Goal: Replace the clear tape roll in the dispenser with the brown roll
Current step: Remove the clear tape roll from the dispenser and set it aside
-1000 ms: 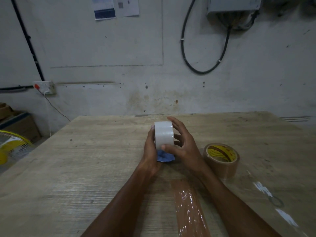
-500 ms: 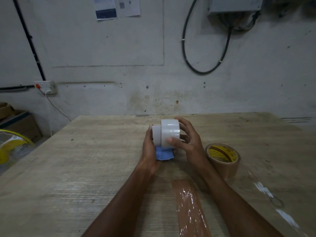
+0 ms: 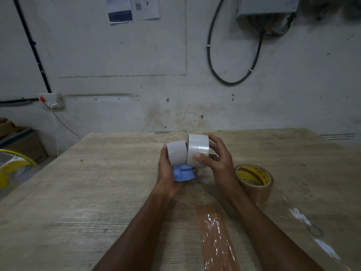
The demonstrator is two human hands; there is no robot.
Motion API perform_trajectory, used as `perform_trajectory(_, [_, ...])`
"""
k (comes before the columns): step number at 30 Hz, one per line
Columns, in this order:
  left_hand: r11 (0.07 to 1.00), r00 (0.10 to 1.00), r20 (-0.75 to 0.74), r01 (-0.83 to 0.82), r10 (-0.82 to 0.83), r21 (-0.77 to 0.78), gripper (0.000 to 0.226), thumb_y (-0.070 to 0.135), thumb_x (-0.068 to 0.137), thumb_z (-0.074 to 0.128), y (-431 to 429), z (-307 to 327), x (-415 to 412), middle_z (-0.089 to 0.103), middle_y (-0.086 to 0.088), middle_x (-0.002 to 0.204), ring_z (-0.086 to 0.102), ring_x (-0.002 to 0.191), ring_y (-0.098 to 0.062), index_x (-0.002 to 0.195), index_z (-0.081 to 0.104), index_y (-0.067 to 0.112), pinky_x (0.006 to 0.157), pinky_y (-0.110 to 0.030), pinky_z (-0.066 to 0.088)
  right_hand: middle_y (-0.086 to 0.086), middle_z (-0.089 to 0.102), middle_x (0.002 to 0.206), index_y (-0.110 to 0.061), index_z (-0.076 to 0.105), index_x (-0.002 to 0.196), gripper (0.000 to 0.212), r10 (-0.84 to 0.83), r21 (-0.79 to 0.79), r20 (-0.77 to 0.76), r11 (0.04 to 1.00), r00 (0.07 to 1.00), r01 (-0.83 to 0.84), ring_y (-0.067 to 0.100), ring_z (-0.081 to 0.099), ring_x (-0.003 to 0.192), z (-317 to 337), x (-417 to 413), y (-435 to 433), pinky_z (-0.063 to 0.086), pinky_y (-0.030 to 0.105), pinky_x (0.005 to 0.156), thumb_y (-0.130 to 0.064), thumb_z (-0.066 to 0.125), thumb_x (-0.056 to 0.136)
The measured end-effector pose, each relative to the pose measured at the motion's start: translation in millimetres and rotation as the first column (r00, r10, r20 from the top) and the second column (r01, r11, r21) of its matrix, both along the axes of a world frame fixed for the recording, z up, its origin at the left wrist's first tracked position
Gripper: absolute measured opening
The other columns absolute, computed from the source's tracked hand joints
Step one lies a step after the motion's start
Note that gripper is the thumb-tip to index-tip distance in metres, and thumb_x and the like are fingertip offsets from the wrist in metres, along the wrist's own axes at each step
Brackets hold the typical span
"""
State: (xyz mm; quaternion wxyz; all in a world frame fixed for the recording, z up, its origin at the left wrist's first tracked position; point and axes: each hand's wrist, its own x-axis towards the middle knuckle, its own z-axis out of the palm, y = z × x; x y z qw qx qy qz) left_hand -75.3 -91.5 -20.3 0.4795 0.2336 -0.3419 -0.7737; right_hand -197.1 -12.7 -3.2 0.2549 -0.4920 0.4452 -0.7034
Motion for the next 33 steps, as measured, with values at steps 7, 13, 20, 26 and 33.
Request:
perform_trajectory(7, [0.989,0.980,-0.196,0.057,-0.029,0.140,0.060,0.057,0.091,0.052,-12,-7,-3,0.048,-0.018,0.132,0.046,0.117,-0.034,0.127,0.056,0.008,0.096,-0.045,0.044,0.009,0.060,0.124,-0.019,0.051,0.131,0.058,0.103,-0.069,0.358,0.994,0.928,-0.084,0.029,0.064,0.110,1,-3,-5,0.056,0.043,0.079,-0.022,0.075,0.077])
perform_trajectory(13, [0.983,0.971,-0.240,0.052,-0.008,0.175,0.048,0.050,0.077,0.077,-16,-6,-10,0.063,-0.008,0.097,0.056,0.090,-0.022,0.099,0.064,0.010,0.084,-0.038,0.047,0.017,0.049,0.139,-0.028,0.052,0.131,0.041,0.307,-0.145,0.580,0.951,0.755,-0.275,0.039,0.062,0.115,14,0,0,0.057,0.047,0.082,-0.034,0.058,0.091])
perform_trajectory(20, [0.988,0.977,-0.199,0.100,-0.075,0.118,0.050,0.051,0.083,0.066,-17,-11,-5,0.063,-0.015,0.104,0.058,0.092,-0.027,0.107,0.063,0.007,0.085,-0.044,0.044,0.030,0.047,0.141,-0.002,0.043,0.141,0.059,0.412,-0.219,0.724,0.898,0.554,-0.382,0.043,0.063,0.112,15,-3,5,0.047,0.057,0.101,-0.018,0.062,0.088])
perform_trajectory(26, [0.990,0.982,-0.181,0.068,-0.045,0.123,0.055,0.053,0.100,0.039,-13,-11,-3,0.064,-0.021,0.105,0.062,0.087,-0.032,0.111,0.063,0.004,0.067,-0.038,0.060,0.028,0.058,0.122,-0.007,0.050,0.133,0.052,0.344,-0.156,0.732,0.925,0.589,-0.346,0.037,0.072,0.093,22,3,9,0.054,0.047,0.094,-0.034,0.060,0.089])
perform_trajectory(33, [0.991,0.991,-0.135,0.022,-0.003,0.135,0.054,0.050,0.102,0.036,-9,-9,-3,0.073,-0.018,0.087,0.072,0.073,-0.027,0.106,0.064,0.003,0.061,-0.036,0.061,0.028,0.058,0.121,-0.009,0.047,0.137,0.054,0.336,-0.139,0.729,0.926,0.596,-0.351,0.036,0.073,0.091,22,5,10,0.056,0.045,0.091,-0.035,0.058,0.091])
